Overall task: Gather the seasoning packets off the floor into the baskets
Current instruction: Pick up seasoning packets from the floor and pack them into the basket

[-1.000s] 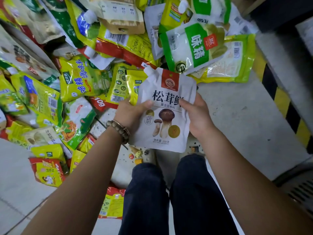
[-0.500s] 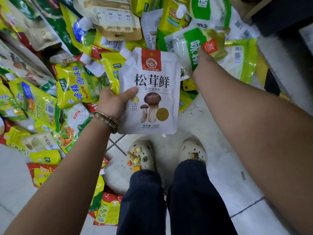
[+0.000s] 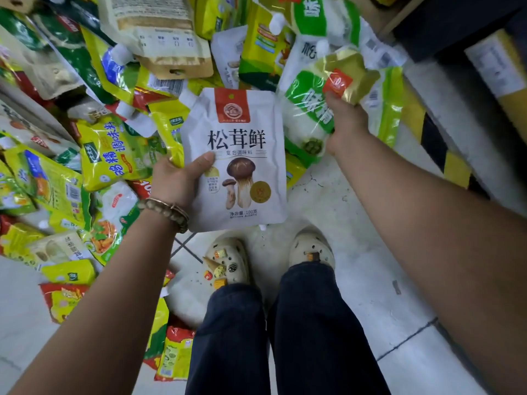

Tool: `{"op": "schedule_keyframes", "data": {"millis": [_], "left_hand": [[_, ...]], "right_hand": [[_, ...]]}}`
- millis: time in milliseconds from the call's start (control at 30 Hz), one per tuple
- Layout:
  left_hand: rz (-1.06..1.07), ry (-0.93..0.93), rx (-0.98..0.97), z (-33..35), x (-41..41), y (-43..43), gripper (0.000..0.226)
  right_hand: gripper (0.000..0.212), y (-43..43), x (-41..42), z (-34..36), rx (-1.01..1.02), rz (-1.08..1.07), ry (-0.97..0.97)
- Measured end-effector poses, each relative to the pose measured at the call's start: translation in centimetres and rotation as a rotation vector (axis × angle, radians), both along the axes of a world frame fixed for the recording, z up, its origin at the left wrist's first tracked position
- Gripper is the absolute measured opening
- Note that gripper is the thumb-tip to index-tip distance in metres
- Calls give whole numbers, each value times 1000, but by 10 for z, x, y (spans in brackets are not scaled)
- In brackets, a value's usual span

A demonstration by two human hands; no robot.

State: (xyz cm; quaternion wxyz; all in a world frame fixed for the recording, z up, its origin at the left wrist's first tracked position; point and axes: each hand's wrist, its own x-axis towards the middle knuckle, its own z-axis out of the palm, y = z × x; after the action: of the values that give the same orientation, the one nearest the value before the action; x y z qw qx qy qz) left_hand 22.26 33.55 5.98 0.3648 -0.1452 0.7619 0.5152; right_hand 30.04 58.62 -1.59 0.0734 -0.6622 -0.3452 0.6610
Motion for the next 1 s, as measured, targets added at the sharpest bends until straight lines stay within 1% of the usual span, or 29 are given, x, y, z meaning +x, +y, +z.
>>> {"op": "schedule_keyframes", "data": {"millis": [33, 67, 167, 200, 233, 300, 367, 433, 500, 567, 667, 733, 833, 867, 933, 1000], "left_hand": [[-6, -1, -10, 5, 1, -1, 12], [-13, 0, -17, 11, 2, -2, 13], [-38, -11, -3, 43, 10, 5, 12], [-61, -5, -4, 56, 15, 9, 15], [-80, -6, -3, 71, 20, 14, 16], [-141, -36, 4, 103, 35, 27, 7], [-224, -62, 13, 137, 54, 42, 10], [-303, -76, 6, 171, 77, 57, 10], [-370, -99, 14, 203, 101, 70, 15], [-459, -111, 18, 229, 132, 81, 13], [-529, -172, 104, 263, 191, 101, 12], [-591, -208, 156, 281, 239, 114, 10], [-764, -220, 216, 294, 316, 135, 12], [-813, -233, 221, 295, 342, 142, 11], [-909, -270, 244, 299, 396, 157, 24], [-978, -304, 265, 307, 454, 173, 28]], "right_hand": [[30, -6, 15, 21, 7, -24, 46], [22, -10, 32, 37, 34, -27, 76], [20, -14, 85, 89, 47, -79, 133], [20, -14, 102, 107, 47, -83, 143], [20, -15, 119, 124, 37, -105, 132], [19, -19, 153, 160, 29, -169, 89], [14, -27, 182, 199, 41, -218, 55], [10, -35, 216, 239, 129, -199, 3], [5, -42, 248, 284, 240, -149, -51], [9, -48, 285, 324, 316, -116, -124], [15, -53, 351, 366, 408, -128, -258], [21, -55, 399, 385, 453, -213, -325], [48, -57, 474, 408, 503, -376, -462], [52, -57, 499, 415, 516, -429, -493], [56, -55, 554, 426, 513, -493, -553], [56, -51, 607, 438, 518, -532, -599]]}}
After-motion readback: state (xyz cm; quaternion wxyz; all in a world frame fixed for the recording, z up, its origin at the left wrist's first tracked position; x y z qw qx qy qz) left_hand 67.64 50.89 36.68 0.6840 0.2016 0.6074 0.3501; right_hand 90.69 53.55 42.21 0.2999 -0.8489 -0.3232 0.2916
